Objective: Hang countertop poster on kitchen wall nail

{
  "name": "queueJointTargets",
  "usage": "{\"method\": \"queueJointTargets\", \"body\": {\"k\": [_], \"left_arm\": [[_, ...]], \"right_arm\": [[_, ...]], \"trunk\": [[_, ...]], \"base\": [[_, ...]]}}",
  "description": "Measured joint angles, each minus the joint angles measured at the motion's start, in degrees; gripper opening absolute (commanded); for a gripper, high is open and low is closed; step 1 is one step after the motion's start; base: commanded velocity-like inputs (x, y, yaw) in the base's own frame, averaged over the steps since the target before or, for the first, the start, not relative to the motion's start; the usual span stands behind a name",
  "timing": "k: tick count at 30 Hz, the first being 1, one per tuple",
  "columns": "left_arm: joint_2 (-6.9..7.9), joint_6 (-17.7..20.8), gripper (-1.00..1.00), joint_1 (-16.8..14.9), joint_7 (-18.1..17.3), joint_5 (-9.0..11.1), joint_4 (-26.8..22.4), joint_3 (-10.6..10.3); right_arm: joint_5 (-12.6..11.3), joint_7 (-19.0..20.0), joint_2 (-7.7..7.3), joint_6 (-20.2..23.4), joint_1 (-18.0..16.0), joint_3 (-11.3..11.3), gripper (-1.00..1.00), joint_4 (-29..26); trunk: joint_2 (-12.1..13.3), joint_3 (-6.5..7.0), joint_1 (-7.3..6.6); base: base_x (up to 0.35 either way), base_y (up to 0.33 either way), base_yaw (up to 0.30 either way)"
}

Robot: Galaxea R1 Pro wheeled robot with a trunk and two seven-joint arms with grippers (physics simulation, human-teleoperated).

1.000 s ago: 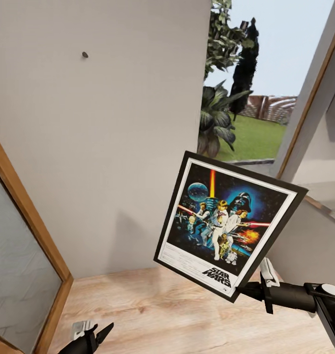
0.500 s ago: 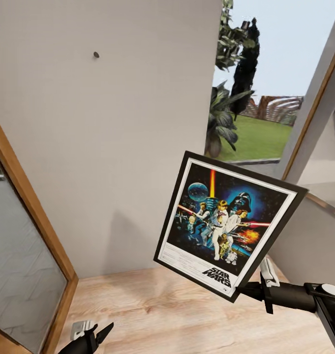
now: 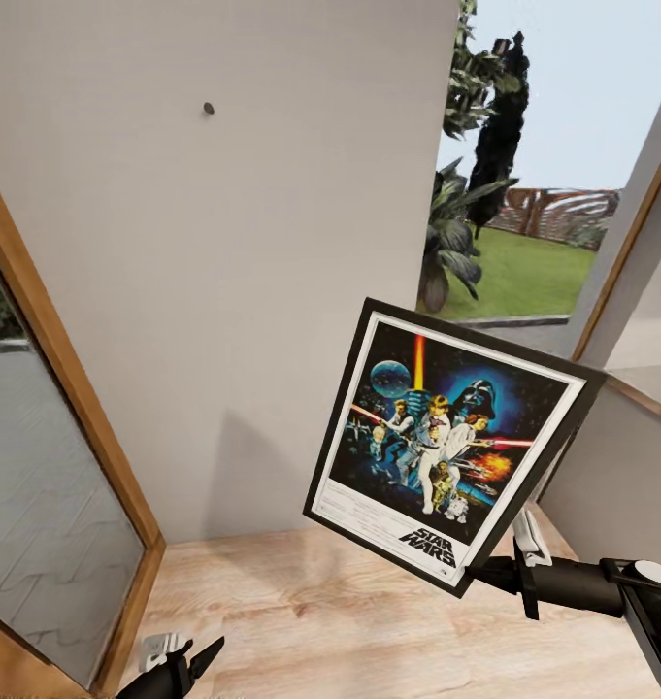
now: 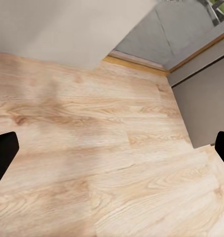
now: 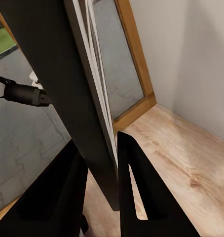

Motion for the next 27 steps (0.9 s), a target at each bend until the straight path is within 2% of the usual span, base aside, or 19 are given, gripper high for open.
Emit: {"method": "queueJointTargets", "body": {"k": [13,20,27], "left_arm": [[0.00,-0.02,1.00,0.00,0.01,-0.04,0.00,-0.04],[0.00,-0.01,1.00,-0.01,0.00,-0.02,0.01,-0.03],[-0.01,0.06,1.00,-0.01,0.00,-0.04,0.01,-0.01]], "right_arm": [[0.00,0.00,0.00,0.03,0.00,0.01,-1.00,0.00],[0.00,0.00,0.00,0.05,0.01,-0.01,-1.00,-0.01],[-0.03,0.00,0.00,0.05,0.01,-0.01,-1.00,-0.01]], "trunk": [[0.00,0.00,0.00],[0.00,0.00,0.00],[-0.01,-0.01,-0.03]], "base": [[0.000,0.000,0.242],[0.023,0.000,0.044],[0.247,0.000,0.003]]}}
